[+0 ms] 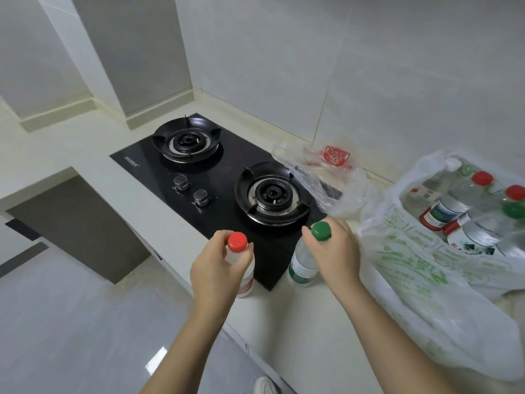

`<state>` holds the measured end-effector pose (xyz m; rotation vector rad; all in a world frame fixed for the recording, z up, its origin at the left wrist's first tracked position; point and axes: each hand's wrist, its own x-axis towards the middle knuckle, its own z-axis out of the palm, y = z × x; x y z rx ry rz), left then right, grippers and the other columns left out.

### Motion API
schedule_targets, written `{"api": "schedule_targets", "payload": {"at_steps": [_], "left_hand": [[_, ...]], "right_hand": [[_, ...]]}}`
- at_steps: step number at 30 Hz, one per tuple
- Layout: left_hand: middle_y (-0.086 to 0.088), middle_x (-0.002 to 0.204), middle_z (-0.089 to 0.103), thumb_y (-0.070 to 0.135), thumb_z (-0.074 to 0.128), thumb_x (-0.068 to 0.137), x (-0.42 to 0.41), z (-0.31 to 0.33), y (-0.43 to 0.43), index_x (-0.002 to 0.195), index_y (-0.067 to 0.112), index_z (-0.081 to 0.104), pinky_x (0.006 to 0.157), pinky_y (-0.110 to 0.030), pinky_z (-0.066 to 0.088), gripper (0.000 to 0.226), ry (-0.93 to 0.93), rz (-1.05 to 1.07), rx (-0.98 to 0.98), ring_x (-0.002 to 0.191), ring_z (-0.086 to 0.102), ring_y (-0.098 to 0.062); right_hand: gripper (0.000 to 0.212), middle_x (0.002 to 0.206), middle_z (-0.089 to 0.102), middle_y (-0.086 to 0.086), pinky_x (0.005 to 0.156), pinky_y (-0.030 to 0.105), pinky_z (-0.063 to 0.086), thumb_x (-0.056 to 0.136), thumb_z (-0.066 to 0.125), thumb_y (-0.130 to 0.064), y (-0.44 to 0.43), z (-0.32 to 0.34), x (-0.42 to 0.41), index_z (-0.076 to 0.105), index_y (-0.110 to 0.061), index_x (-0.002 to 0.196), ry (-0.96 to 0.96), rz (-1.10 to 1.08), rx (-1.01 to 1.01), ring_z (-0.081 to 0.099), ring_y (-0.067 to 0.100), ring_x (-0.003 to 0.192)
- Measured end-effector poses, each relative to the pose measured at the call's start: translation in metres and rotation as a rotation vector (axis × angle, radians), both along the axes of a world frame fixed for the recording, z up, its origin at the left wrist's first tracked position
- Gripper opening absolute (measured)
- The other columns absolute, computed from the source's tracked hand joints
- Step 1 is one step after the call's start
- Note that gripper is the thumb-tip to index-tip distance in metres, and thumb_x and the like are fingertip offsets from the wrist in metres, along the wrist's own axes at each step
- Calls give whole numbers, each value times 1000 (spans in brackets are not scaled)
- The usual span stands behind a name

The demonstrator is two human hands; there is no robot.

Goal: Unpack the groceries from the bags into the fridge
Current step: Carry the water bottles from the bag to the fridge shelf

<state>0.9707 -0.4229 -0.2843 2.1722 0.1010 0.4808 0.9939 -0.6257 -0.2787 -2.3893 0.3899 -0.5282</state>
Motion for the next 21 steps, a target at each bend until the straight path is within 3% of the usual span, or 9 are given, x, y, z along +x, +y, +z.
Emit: {"api": "schedule_targets", "payload": {"at_steps": [4,7,9,13,15,18,21], "left_hand": [[15,104,43,60,69,65,-1,-30,6,111,35,53,79,-10,38,54,-25,-73,-96,103,46,-1],[9,127,41,58,78,59,-3,-57,11,129,26,45,96,-10,35,84,21,-158,-184,122,40,-5],[11,134,41,52,81,58,-5,-73,11,136,28,38,98,-10,35,91,78,-176,-253,127,40,-7],[18,131,46,35,85,62,-6,-98,11,129,47,37,92,-9,40,83,122,-162,-361,122,48,-8],[13,127,51,29,87,65,-5,-109,10,127,41,41,88,-12,46,79,140,-149,-386,116,54,-10],[5,119,58,26,87,65,-4,-122,8,126,26,45,83,-21,53,74,221,-129,-413,107,60,-14],[3,107,66,26,86,68,-4,-133,5,121,18,54,76,-16,53,62,322,-104,-382,97,65,-14]], "right_hand": [[37,101,49,-8,81,5,34,72,84,-26,-2,-20,-7,57,-28,97,-80,128,308,52,11,95],[61,117,54,-9,96,14,37,69,86,-28,-1,-43,-15,49,-40,116,-9,183,529,52,4,112],[73,119,59,-8,95,24,44,62,85,-35,-1,-61,-20,48,-32,125,46,160,598,57,5,111],[84,112,65,-10,86,26,53,52,84,-36,-1,-90,-26,48,-22,126,122,134,697,65,5,103],[79,108,66,-11,84,28,52,52,84,-33,-1,-104,-29,48,-23,122,141,125,738,66,9,102],[69,106,68,-2,88,42,54,57,87,-26,-1,-117,-28,53,-16,117,137,111,705,68,20,100],[49,99,66,17,85,48,54,67,85,0,-1,-125,-24,56,-5,106,60,123,634,65,34,93]]}}
